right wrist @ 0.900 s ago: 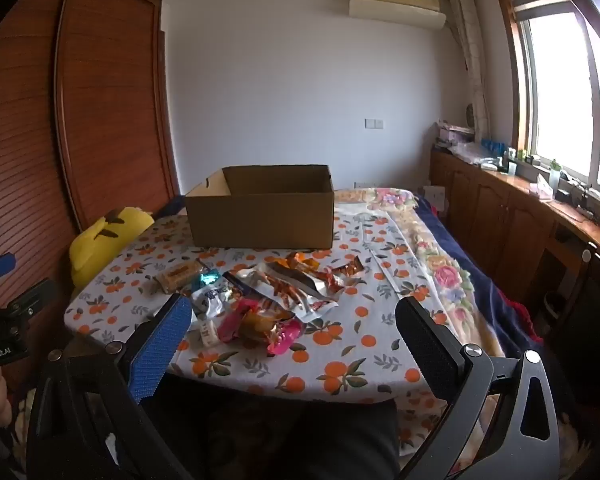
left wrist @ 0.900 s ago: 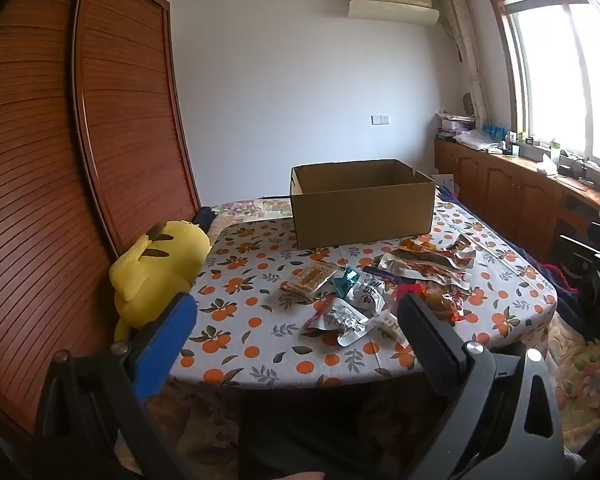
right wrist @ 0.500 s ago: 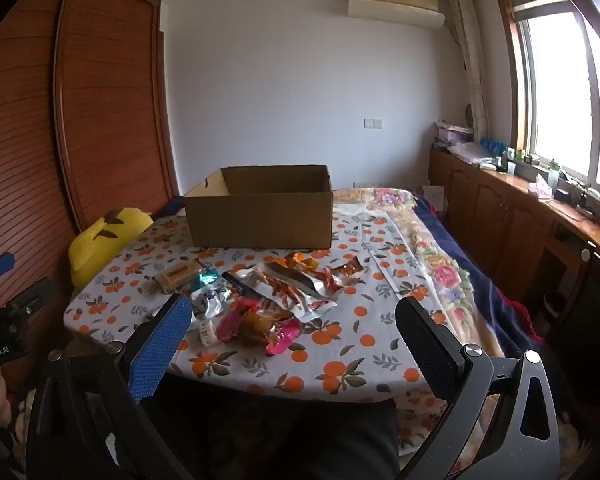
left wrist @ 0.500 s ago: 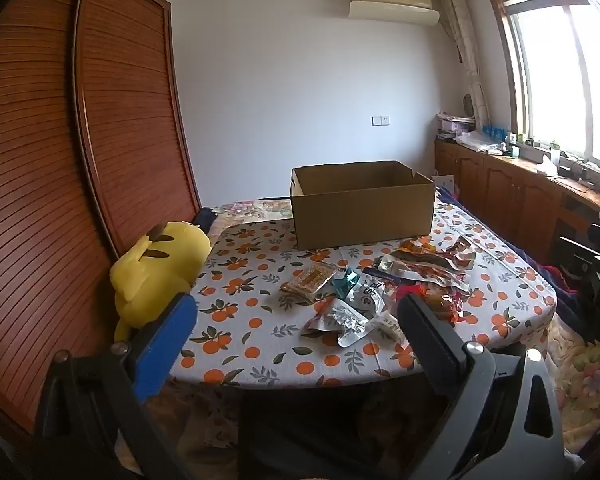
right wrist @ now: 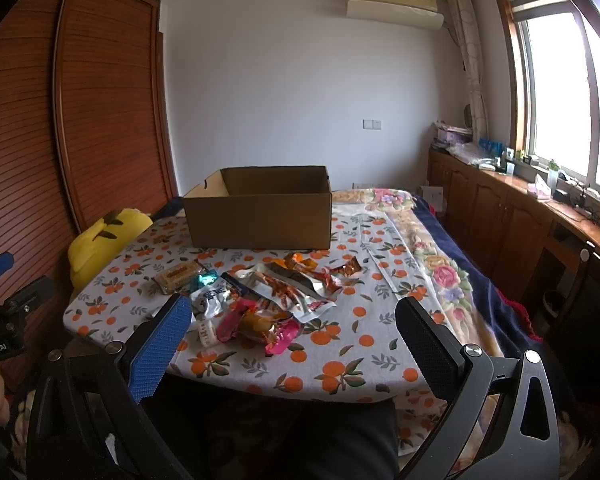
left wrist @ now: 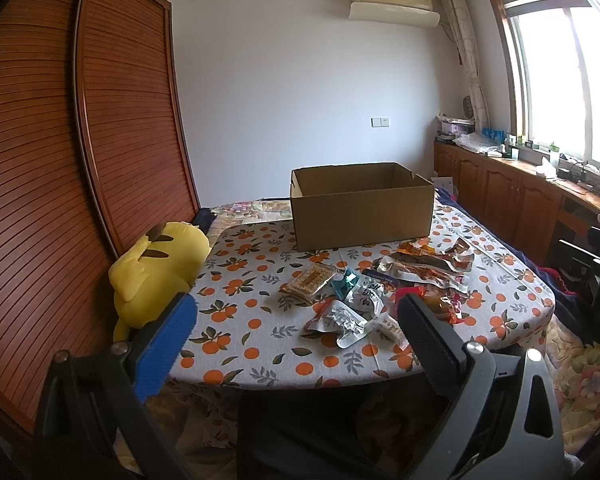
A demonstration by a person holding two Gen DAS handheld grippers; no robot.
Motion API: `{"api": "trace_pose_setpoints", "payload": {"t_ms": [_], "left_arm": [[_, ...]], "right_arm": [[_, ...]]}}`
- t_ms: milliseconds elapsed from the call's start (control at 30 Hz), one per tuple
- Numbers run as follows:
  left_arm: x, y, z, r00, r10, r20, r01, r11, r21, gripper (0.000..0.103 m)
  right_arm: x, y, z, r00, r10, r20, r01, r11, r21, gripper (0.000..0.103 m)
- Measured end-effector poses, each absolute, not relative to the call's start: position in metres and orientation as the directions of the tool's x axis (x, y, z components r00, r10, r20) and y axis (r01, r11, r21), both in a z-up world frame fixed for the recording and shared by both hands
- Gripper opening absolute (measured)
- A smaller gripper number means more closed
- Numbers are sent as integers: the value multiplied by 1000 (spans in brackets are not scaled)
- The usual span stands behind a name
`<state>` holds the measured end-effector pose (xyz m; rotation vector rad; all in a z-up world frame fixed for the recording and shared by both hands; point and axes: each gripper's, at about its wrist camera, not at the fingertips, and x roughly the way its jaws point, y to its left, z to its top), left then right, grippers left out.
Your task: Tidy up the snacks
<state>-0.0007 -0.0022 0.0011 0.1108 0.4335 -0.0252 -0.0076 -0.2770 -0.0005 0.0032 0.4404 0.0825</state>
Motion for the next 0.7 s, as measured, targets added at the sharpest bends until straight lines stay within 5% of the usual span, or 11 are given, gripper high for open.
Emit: {"api": "trace_pose_setpoints", "payload": {"t_ms": [700], "left_arm": [[-1,-3,5,909,-2,-416,47,994,99,101]], "right_arm": [[-10,-277,0,902,80,-425,-79,997,19,103]]}}
